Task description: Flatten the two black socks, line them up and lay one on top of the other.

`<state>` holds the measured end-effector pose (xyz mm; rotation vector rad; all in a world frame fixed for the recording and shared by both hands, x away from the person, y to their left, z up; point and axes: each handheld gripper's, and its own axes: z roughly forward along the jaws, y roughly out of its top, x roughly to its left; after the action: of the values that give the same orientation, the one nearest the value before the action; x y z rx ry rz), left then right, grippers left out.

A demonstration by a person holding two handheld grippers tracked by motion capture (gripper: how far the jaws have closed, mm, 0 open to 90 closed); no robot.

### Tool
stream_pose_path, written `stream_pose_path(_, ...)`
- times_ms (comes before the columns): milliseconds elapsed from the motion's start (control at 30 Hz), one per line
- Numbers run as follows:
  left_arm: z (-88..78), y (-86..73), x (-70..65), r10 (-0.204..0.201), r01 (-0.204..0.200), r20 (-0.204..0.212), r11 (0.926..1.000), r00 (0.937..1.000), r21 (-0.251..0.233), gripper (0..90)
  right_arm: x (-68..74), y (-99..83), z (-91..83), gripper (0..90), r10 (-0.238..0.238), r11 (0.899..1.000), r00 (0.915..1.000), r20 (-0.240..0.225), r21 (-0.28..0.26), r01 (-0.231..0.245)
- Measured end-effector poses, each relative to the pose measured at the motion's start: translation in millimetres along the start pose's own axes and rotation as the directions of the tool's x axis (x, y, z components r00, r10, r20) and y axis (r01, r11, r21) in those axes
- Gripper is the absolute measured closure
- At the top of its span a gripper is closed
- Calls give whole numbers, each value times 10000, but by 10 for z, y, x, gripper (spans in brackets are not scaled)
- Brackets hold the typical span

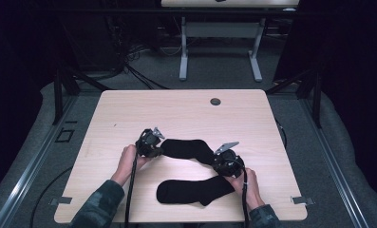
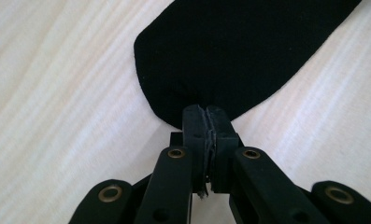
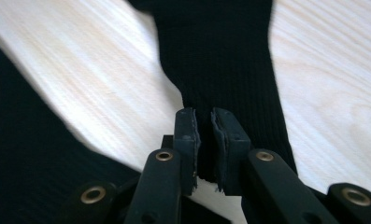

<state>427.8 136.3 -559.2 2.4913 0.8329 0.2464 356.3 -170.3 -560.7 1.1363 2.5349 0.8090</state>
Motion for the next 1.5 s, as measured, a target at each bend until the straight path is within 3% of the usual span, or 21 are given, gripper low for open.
stream_pose_path(333, -133, -133, -117, 21, -30, -146, 9980, 9999, -633, 886, -8, -15, -54, 809, -579, 9981, 9983, 68, -191, 580)
stream_pose_path(400, -192, -151, -142, 18, -16, 22, 9972, 10000, -753, 887, 3, -26, -99, 811, -633, 9971, 9980, 59, -429, 635)
stream_pose_path(633, -499, -231, -258, -54, 81, 241, 9938, 9997, -1107, 886, 67, -63, -483, 811, -811, 9895, 9966, -161, -1210, 786)
stream_pose_path(767, -660, -325, -334, -260, 330, 686, 9942, 9973, -1028, 885, 183, -111, -707, 810, -1078, 9847, 9935, -355, -1414, 1018)
stream_pose_path(833, -784, -353, -372, -332, 425, 964, 9945, 9948, -957, 884, 270, -133, -835, 811, -1205, 9822, 9900, -739, -1536, 1081)
stream_pose_path(900, -898, -287, -328, -613, 727, 1314, 9938, 9894, -841, 881, 273, -81, -981, 811, -1194, 9827, 9866, -1113, -1551, 1015)
stream_pose_path(967, -886, -171, -181, -965, 1066, 1760, 9931, 9796, -485, 877, 121, 41, -993, 811, -667, 9886, 9838, -1663, -1442, 426)
stream_pose_path(1000, -814, -89, -53, -1414, 1514, 1910, 9877, 9713, -384, 872, -7, 128, -926, 811, -313, 9918, 9824, -1840, -1277, 77)
stream_pose_path(1033, -741, -38, 20, -1543, 1567, 1912, 9876, 9693, 28, 869, -168, 239, -782, 809, 96, 9962, 9802, -1977, -830, -265)
stream_pose_path(1067, -618, 11, 108, -1828, 1780, 2020, 9831, 9622, 421, 863, -248, 303, -654, 807, 246, 9990, 9774, -2098, -313, -318)
stream_pose_path(1100, -504, 41, 183, -2178, 2076, 2208, 9758, 9507, 685, 857, -334, 362, -485, 807, 461, 9989, 9815, -1860, 84, -453)
stream_pose_path(1167, -352, 62, 282, -2579, 2436, 2239, 9657, 9399, 897, 843, -460, 423, -208, 806, 924, 9936, 9776, -1889, 818, -781)
stream_pose_path(1200, -324, 54, 313, -2723, 2596, 2302, 9620, 9343, 844, 841, -503, 429, -143, 807, 1188, 9913, 9751, -1873, 787, -1056)
stream_pose_path(1233, -309, 40, 319, -2808, 2690, 2239, 9596, 9333, 824, 806, -516, 424, -104, 808, 1371, 9900, 9714, -1938, 589, -1280)
stream_pose_path(1267, -312, 22, 319, -2771, 2653, 2208, 9607, 9351, 820, 765, -524, 420, -105, 808, 1358, 9904, 9703, -2002, 523, -1278)
stream_pose_path(1300, -327, 5, 301, -2726, 2614, 2001, 9618, 9411, 812, 721, -507, 416, -128, 809, 1275, 9916, 9702, -2060, 469, -1204)
stream_pose_path(1333, -347, -9, 275, -2470, 2370, 1565, 9682, 9563, 799, 669, -472, 414, -152, 809, 1093, 9939, 9718, -2088, 389, -1034)
stream_pose_path(1367, -374, -20, 254, -2250, 2180, 1358, 9738, 9648, 644, 608, -433, 420, -180, 809, 989, 9948, 9767, -1906, 416, -926)
stream_pose_path(1400, -420, -34, 219, -1852, 1837, 1241, 9827, 9748, 239, 539, -408, 427, -199, 809, 895, 9958, 9776, -1904, 376, -839)
stream_pose_path(1467, -474, -48, 142, -1202, 1229, 850, 9921, 9891, -270, 475, -373, 439, -209, 809, 798, 9966, 9819, -1716, 329, -752)
stream_pose_path(1500, -481, -47, 67, -583, 632, 722, 9957, 9957, -673, 454, -369, 443, -201, 808, 745, 9971, 9817, -1755, 298, -703)
